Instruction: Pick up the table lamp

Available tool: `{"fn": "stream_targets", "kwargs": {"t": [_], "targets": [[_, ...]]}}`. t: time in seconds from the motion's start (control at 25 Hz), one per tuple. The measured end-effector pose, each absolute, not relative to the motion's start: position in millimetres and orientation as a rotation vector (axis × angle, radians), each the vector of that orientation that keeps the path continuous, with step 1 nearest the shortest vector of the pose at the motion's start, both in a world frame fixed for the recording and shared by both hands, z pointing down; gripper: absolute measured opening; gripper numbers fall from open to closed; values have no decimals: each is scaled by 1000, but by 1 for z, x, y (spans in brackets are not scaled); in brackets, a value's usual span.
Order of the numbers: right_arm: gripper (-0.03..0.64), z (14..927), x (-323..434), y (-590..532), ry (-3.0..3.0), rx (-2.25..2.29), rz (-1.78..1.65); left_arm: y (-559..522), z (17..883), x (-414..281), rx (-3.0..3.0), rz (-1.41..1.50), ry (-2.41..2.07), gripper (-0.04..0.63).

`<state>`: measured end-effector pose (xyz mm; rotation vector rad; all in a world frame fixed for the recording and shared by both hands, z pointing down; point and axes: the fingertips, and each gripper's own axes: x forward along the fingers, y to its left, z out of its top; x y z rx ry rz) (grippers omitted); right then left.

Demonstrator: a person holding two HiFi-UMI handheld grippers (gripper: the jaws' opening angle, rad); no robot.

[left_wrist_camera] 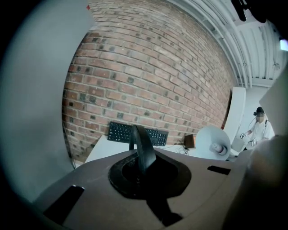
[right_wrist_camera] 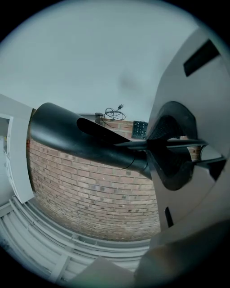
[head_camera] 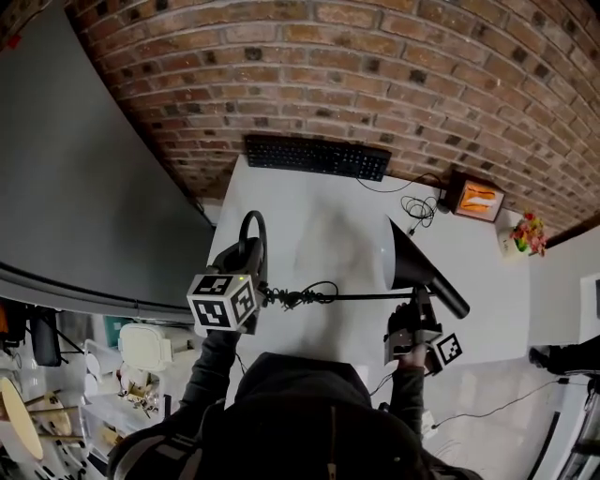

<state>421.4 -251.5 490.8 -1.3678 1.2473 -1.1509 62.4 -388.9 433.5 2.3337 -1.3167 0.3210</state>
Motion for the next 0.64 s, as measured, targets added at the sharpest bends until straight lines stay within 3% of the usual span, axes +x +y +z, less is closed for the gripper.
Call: {"fn": "stream_targets", "kwargs": {"t": [0.64], "targets": [[46, 502, 437, -231, 1215, -1364, -1162, -379, 445, 81, 2321, 355, -1269, 5]]}}
